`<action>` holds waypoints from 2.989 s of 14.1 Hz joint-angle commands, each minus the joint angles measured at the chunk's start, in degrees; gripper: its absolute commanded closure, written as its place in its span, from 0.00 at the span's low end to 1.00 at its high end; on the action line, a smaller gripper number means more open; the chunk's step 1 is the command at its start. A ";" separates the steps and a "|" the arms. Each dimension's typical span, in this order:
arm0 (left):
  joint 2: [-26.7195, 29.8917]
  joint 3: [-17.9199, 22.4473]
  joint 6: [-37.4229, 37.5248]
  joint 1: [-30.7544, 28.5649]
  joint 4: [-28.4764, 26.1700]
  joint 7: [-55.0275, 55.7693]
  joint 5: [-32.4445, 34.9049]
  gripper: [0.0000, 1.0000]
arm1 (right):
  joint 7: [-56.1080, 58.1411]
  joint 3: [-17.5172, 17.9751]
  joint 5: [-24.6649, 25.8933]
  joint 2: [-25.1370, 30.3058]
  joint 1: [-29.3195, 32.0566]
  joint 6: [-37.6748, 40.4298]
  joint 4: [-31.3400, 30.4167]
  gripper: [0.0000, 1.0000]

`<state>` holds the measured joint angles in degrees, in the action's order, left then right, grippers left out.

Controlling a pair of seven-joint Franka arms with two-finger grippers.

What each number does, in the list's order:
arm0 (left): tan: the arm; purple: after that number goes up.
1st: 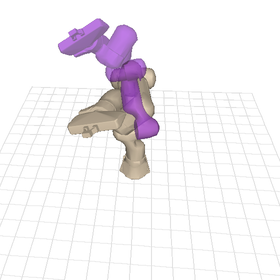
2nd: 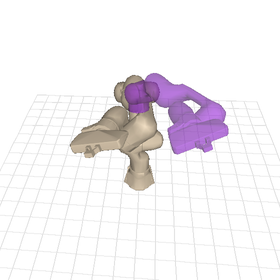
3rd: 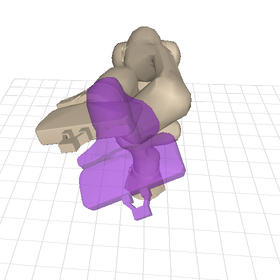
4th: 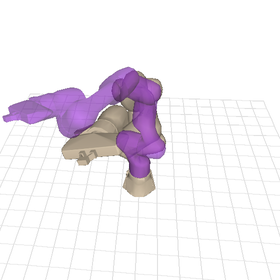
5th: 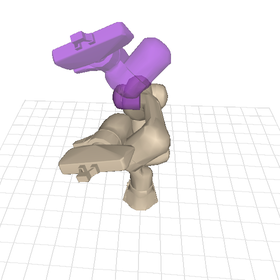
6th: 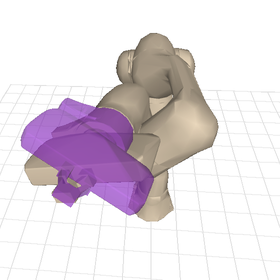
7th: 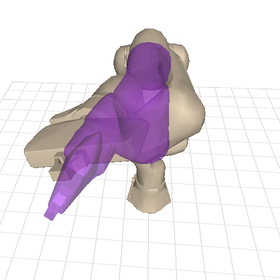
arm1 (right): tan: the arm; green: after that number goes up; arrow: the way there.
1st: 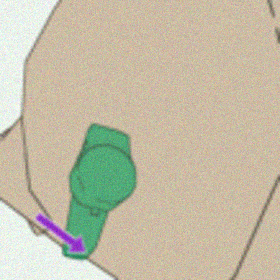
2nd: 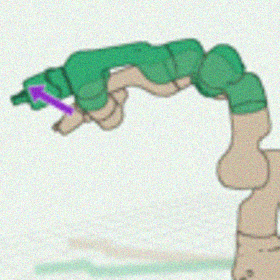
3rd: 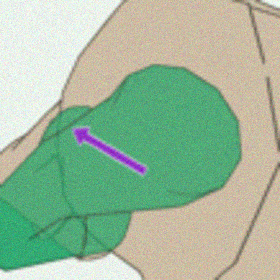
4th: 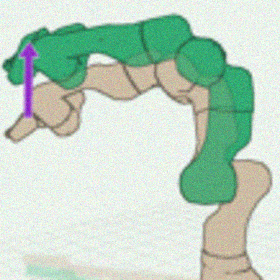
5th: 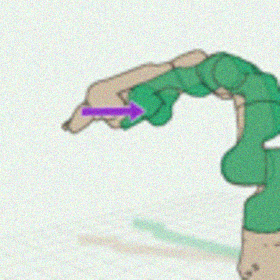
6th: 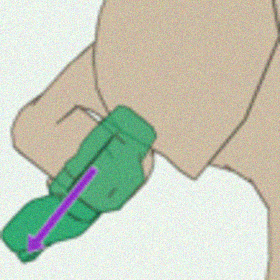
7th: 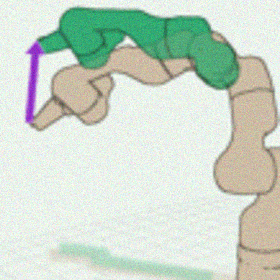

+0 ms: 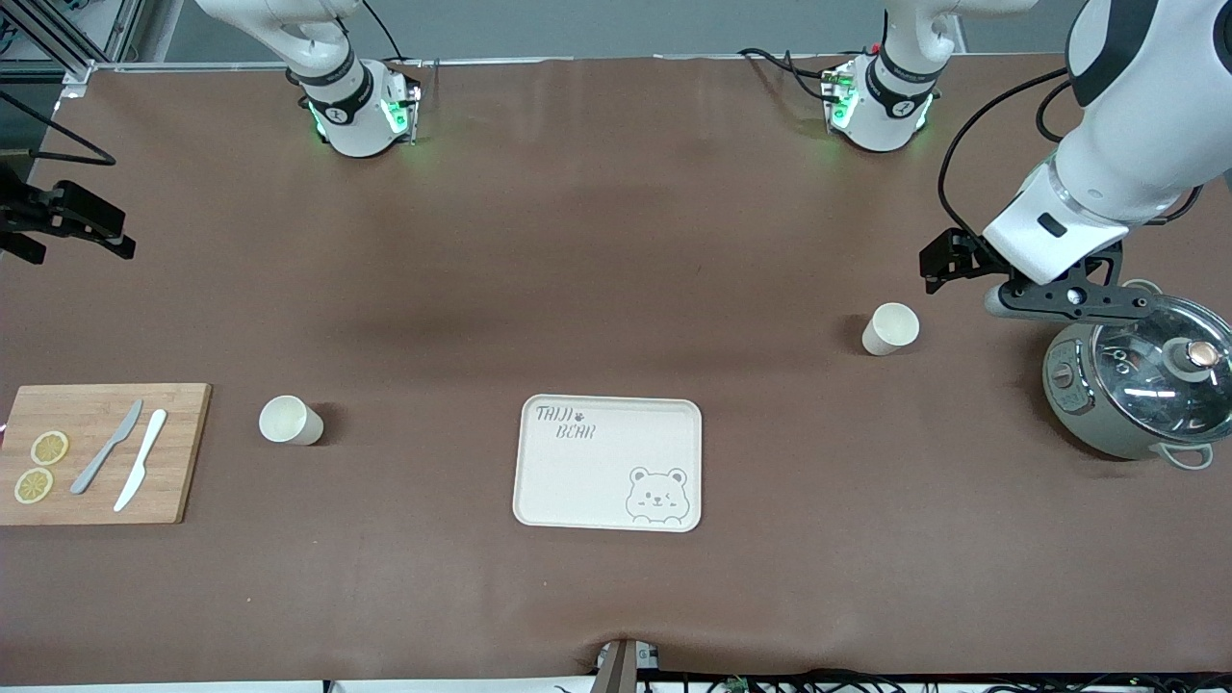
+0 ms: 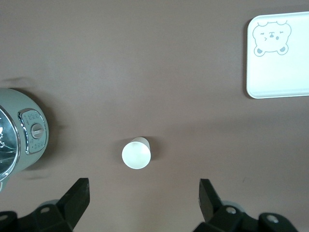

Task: Place white IKEA cup upright on tray with both arms
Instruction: 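Move the left gripper toward the white paper cup beside the pot, then lower the open left gripper around the white cup while the right arm starts moving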

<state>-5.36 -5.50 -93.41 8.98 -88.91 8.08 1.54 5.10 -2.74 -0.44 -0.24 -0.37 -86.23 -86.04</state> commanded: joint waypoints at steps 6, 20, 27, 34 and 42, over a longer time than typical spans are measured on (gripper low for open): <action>-1.14 -0.56 -0.37 2.36 1.28 -0.33 -0.31 0.00 | -0.27 0.10 0.17 -0.12 1.52 0.27 0.70 0.00; 8.17 -1.35 -24.08 -0.27 -27.96 -5.00 0.30 0.00 | -0.36 0.10 0.26 -3.01 1.60 0.27 0.70 0.00; 11.51 -1.27 -42.89 -3.70 -46.07 -9.66 0.22 0.00 | -0.53 0.01 0.35 -7.14 2.30 0.62 0.70 0.00; 7.74 -1.35 -57.74 -7.39 -54.43 -12.73 0.22 0.00 | -0.36 0.01 0.35 -8.54 2.39 0.36 0.70 0.00; 2.99 -1.35 -69.72 -10.99 -59.36 -15.81 0.22 0.00 | -0.36 0.01 0.44 -11.98 4.59 0.36 0.70 0.00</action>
<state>-2.43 -6.34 -161.51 -0.40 -147.60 -6.09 1.58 5.01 -3.53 -0.28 -11.55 3.35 -86.27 -86.19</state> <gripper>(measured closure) 0.000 0.000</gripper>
